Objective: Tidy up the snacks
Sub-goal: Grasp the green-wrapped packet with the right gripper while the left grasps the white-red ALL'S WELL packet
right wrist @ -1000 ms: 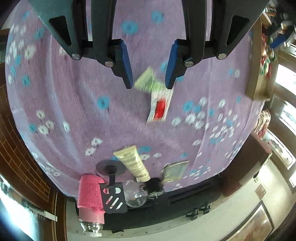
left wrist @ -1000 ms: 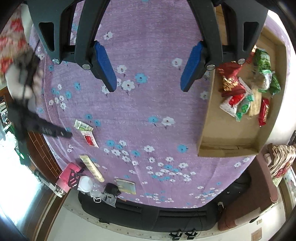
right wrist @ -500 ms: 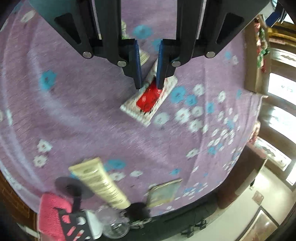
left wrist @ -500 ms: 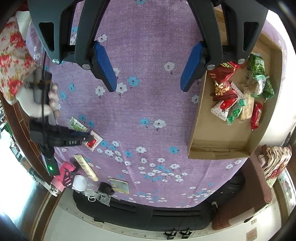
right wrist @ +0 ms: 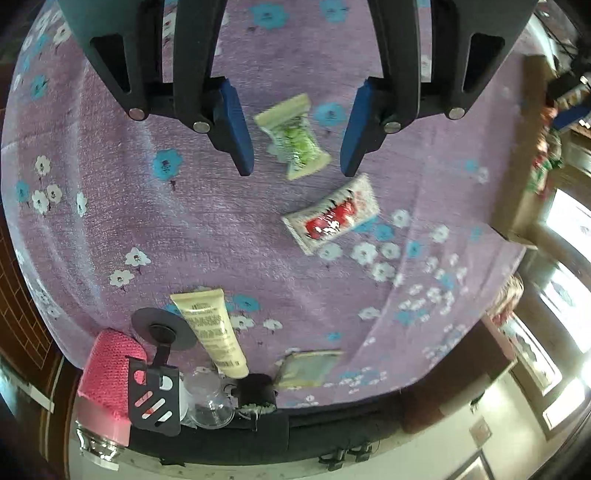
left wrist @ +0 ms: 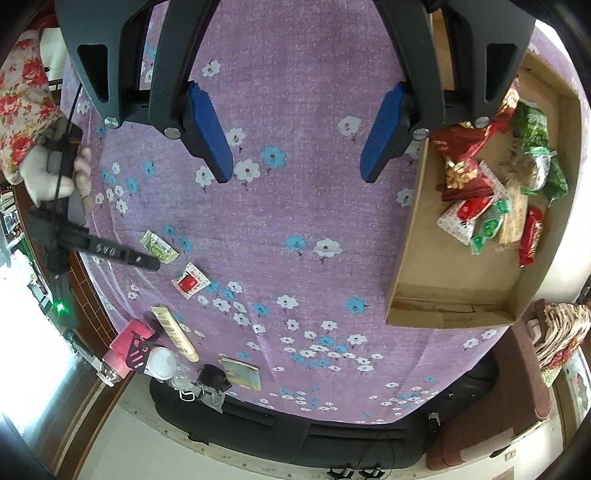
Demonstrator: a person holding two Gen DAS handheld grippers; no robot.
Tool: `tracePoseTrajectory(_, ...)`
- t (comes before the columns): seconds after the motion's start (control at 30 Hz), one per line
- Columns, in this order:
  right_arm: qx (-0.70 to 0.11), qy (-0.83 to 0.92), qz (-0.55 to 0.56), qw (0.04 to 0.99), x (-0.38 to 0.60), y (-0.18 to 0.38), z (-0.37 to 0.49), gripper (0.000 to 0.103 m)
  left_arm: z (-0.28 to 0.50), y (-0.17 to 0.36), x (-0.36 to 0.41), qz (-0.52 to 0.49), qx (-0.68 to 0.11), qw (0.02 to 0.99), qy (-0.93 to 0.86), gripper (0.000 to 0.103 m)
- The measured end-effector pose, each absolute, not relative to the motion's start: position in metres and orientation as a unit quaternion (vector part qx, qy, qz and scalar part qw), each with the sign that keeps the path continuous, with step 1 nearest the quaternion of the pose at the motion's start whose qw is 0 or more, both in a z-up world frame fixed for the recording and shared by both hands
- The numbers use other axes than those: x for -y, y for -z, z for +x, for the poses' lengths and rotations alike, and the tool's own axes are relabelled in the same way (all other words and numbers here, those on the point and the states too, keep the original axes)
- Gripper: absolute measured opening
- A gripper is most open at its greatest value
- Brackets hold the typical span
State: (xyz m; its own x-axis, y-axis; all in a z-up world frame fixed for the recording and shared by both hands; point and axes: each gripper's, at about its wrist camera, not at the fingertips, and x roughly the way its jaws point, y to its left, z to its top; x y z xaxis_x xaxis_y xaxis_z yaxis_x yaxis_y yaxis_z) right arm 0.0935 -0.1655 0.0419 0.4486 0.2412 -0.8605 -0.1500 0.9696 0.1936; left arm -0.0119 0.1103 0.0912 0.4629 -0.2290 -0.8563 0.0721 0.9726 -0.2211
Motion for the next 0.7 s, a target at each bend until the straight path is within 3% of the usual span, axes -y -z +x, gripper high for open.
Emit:
tracePoseTrajectory(0.2,-0.518,-0.123,0.038,0.845,0.151,-0.024,0.092,0.045,0.014,-0.091,-0.096,-0.083,-0.507,0.851,0.109,0.072)
tracePoseTrajectory(0.3,-0.513,-0.110,0.033,0.851,0.155,-0.024,0.093,0.021,0.031,-0.091,-0.081,-0.068,-0.500,0.854,0.123,0.072)
tracePoseTrajectory(0.33,-0.515,-0.113,0.045,0.849,0.158,-0.023,0.092,0.019,0.038,-0.090,-0.075,-0.066,-0.500,0.854,0.131,0.072)
tracePoseTrajectory(0.7,-0.514,-0.104,0.107,0.845,0.192,-0.025,0.059,0.017,0.114,-0.056,0.013,-0.005,-0.513,0.829,0.224,0.072)
